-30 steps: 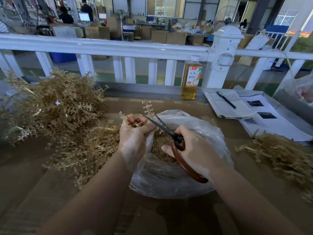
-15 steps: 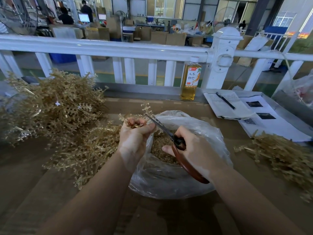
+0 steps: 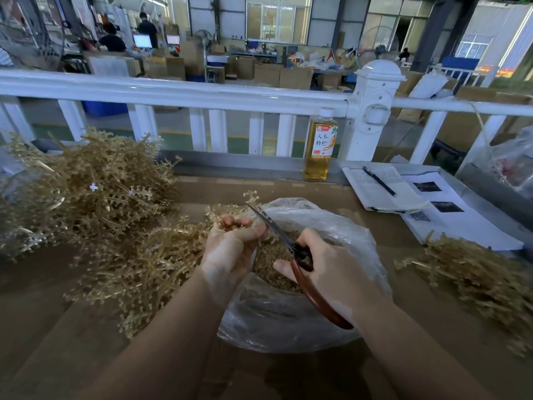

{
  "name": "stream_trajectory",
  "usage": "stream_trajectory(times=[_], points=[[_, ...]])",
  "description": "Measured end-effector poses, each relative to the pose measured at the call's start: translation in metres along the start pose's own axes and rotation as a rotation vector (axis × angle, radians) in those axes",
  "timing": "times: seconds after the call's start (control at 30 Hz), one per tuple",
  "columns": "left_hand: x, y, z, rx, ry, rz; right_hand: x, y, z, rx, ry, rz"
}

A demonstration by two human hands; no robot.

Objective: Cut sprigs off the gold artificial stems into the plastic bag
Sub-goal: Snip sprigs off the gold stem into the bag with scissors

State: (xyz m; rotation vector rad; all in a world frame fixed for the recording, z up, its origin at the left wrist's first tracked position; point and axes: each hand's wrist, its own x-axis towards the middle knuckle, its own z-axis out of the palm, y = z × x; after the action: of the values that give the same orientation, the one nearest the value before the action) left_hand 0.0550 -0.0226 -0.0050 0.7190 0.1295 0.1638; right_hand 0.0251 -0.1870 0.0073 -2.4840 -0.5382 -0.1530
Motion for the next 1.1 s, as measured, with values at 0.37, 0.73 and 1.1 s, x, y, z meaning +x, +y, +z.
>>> stream_trajectory(times=[0.37,0.73,1.1], points=[[-0.002,-0.012,0.000,0.028,0.009,-0.066,0.001,0.002,-0.001,0.008,-0.068,0.048],[-0.009,-0.016,0.009,-0.088,0.049,-0.143,0.003,-0.003,0.000,0.053,-0.033,0.070],[-0.010,-0.011,0.013,0.039,0.150,-0.278,0.000,0.003,0.002,0.016,0.000,0.038]])
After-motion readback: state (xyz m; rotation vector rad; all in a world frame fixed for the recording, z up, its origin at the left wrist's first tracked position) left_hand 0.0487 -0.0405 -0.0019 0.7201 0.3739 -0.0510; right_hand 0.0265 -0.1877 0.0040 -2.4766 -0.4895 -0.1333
